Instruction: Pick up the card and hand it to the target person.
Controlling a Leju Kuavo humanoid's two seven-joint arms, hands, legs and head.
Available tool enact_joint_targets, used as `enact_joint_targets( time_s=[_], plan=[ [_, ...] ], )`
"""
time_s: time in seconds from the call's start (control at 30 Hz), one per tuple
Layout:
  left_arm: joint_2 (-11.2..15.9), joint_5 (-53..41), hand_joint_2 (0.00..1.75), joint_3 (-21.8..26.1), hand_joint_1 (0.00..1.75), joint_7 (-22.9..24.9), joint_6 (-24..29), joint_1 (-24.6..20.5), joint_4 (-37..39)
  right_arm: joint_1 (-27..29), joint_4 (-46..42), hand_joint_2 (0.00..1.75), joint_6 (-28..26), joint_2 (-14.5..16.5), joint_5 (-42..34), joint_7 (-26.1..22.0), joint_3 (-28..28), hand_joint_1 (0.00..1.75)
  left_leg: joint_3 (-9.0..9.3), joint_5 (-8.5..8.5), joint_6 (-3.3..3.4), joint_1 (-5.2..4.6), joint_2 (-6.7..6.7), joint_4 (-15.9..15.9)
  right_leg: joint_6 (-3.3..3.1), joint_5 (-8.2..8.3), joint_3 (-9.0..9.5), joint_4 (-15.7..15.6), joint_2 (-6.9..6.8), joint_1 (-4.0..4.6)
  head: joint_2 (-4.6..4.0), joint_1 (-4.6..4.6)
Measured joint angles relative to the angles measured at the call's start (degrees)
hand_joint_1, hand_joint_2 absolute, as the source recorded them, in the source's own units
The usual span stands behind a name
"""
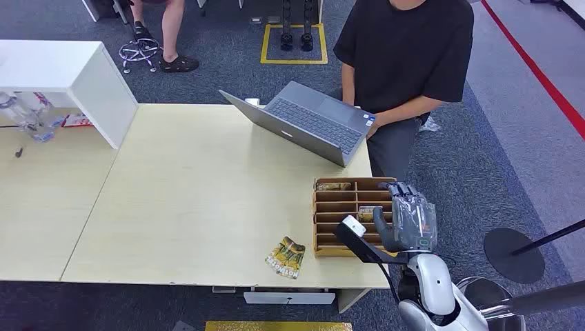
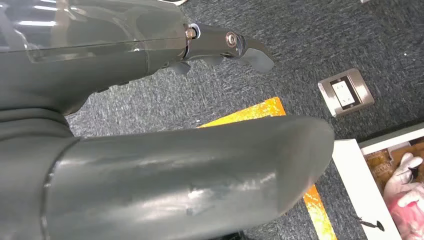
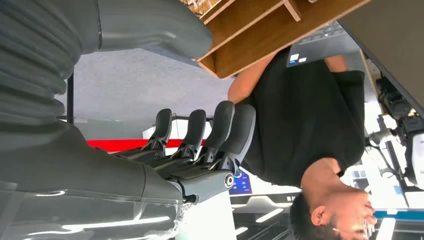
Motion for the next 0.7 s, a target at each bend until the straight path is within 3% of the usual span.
enact_joint_targets(
  time_s=[0.7],
  plan=[
    [0.0,-0.76,0.0,-0.14,0.0,0.81,-0.26,-0.47,0.0,-1.45,3.82,1.75,4.39,-0.44,-1.16,-0.56,2.11,0.93,0.0,0.0,0.0,0.0,0.0,0.0,0.0,0.0,0.0,0.0,0.0,0.0,0.0,0.01]
  ],
)
